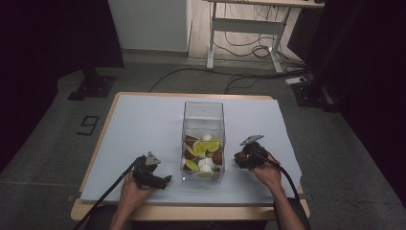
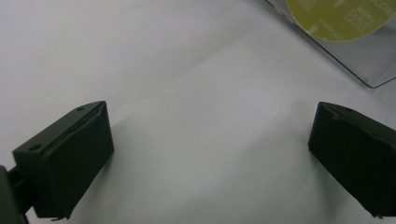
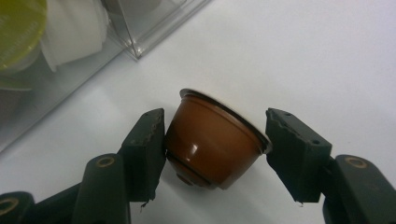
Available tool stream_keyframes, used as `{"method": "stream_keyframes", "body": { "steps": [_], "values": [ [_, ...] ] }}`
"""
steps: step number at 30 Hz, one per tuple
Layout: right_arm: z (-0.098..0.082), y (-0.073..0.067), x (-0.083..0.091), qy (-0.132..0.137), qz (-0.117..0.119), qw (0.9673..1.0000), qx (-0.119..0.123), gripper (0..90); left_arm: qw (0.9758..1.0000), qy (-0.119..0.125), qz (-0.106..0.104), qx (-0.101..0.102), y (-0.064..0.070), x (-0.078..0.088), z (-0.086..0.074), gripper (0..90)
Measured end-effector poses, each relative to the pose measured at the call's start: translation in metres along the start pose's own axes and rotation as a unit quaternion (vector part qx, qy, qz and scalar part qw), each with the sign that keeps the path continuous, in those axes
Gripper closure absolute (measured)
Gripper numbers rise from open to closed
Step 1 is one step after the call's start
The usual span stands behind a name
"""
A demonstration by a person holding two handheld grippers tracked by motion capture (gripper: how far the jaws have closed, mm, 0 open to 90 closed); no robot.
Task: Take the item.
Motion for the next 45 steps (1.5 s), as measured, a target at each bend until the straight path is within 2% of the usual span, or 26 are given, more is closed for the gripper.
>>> {"method": "stream_keyframes", "body": {
  "steps": [10,14,19,31,39,45],
  "values": [
    [-0.001,-0.001,0.0,-0.001,0.001,1.0,-0.005,38.5,1.0,0.0,0.0,0.0,0.0,0.0,0.0,0.0],
    [0.001,-0.001,0.002,0.008,0.007,0.9999,-0.013,31.7,1.0,0.0,0.0,0.0,0.0,0.0,0.0,0.0],
    [0.005,0.0,0.009,0.019,0.007,0.9996,-0.017,22.6,1.0,0.0,0.0,0.0,0.0,0.0,0.0,0.0],
    [0.008,0.0,0.031,0.047,0.013,0.9985,-0.027,13.5,1.0,0.0,0.0,0.0,0.0,0.0,0.0,0.0],
    [0.003,-0.004,0.045,0.059,0.003,0.9979,-0.027,12.9,1.0,0.0,0.0,0.0,0.0,0.0,0.0,0.0],
    [-0.006,-0.004,0.052,0.068,-0.002,0.9969,-0.039,11.5,1.0,0.0,0.0,0.0,0.0,0.0,0.0,0.0]
  ]
}}
Point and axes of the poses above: each handheld gripper's, and its own axes: x roughly backward along the jaws, z roughly out of its top, y roughly to its right, the point moved 2 cm from there along -x, roughly forward along the jaws, and after that the axes turned 13 degrees about y, right-handed, at the moved point
